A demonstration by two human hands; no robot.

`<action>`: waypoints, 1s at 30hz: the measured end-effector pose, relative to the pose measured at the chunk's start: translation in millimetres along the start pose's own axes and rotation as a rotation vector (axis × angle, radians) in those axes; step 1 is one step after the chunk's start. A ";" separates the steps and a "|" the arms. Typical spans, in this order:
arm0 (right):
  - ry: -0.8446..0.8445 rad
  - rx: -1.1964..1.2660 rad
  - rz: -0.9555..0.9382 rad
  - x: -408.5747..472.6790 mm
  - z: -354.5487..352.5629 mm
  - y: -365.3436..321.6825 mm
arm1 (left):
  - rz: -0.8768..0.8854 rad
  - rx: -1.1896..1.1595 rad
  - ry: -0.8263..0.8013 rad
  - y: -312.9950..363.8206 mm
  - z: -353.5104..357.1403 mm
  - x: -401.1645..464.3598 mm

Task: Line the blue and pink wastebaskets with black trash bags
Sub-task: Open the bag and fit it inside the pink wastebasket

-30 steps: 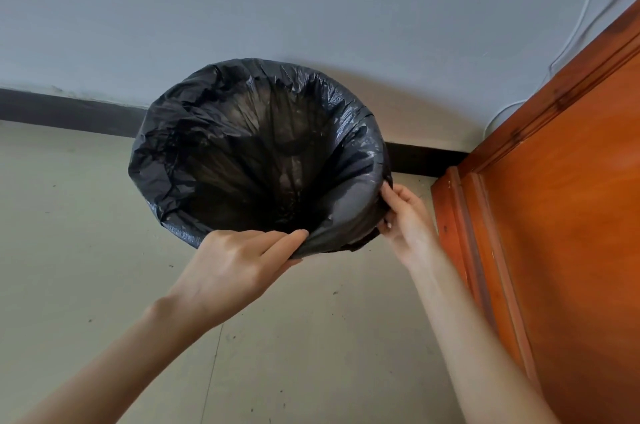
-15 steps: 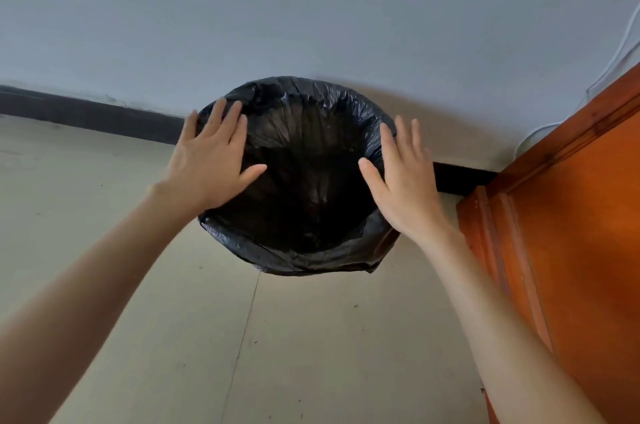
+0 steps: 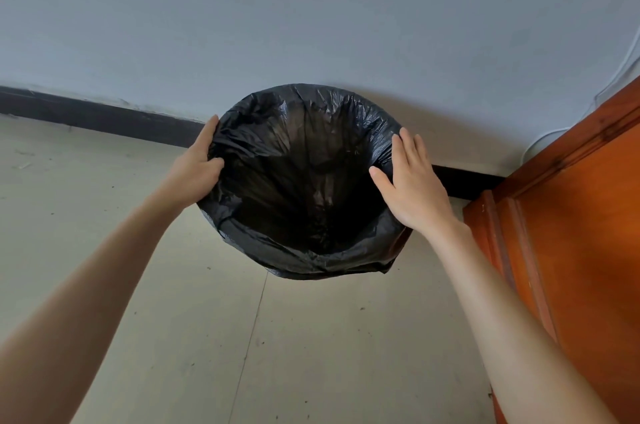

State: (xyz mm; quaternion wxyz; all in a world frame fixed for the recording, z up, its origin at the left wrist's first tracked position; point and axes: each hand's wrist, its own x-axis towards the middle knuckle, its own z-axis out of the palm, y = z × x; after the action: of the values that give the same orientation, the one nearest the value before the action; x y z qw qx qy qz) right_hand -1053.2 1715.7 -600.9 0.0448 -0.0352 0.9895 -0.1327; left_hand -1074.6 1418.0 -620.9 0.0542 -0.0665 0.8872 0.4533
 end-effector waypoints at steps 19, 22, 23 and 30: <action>0.083 -0.226 -0.487 -89.4 27.2 -22.4 | 1.074 0.817 -0.003 -8.3 38.9 -92.6; 0.126 -0.210 -0.413 -83.2 25.8 -14.0 | 1.029 0.813 0.039 2.4 54.1 -86.1; 0.152 -0.198 -0.373 -81.6 25.7 -14.3 | 1.007 0.810 0.040 8.3 59.2 -84.4; 0.333 -0.071 -0.246 -69.6 40.7 -32.8 | 0.768 0.564 0.276 22.3 80.6 -91.1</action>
State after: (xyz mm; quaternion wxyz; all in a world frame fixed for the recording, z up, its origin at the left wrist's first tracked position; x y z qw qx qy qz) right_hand -978.2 1679.2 -625.8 -0.1372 -0.1349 0.9756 -0.1060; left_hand -985.7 1502.6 -635.9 -0.2189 0.2231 0.9346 0.1698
